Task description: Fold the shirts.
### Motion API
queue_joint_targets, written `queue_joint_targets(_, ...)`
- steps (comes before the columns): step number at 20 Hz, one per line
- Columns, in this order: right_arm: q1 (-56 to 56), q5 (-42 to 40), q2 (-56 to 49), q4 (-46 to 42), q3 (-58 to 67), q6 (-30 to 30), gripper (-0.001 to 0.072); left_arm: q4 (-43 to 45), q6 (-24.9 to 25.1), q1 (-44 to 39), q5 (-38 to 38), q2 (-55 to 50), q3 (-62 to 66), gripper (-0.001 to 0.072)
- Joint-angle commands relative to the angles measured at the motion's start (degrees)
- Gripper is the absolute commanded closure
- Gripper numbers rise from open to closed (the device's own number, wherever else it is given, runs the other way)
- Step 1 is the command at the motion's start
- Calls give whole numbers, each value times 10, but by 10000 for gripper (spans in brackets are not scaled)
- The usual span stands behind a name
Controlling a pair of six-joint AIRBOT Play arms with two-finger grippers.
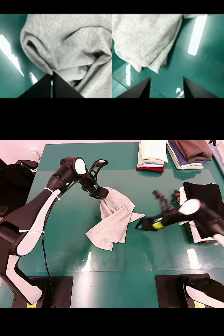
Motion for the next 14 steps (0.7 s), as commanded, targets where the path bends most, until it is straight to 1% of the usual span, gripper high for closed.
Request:
queue_joint_targets(1,87,-102,-68,114,-37,-33,266,3,0,0,-12,1,1,686)
queue_joint_targets(3,110,-127,-90,138,-37,-41,266,3,0,0,-16,1,1,686)
queue_joint_targets(8,129,-162,-93,139,-36,-41,267,3,0,0,-15,1,1,686)
queue_joint_targets(9,129,-171,-95,138,-36,-42,315,3,0,0,-15,1,1,686)
queue_joint_targets(10,129,-180,-96,138,-36,-42,486,3,-1,0,-15,1,1,686)
queue_joint_targets(11,128,-191,-94,136,-35,-46,682,3,-1,0,-16,3,1,686)
queue_joint_targets(13,106,-193,-71,130,-18,-70,696,16,0,7,-22,21,4,686)
queue_joint_targets(14,81,-171,-48,109,0,-70,696,18,-1,18,-25,39,11,686)
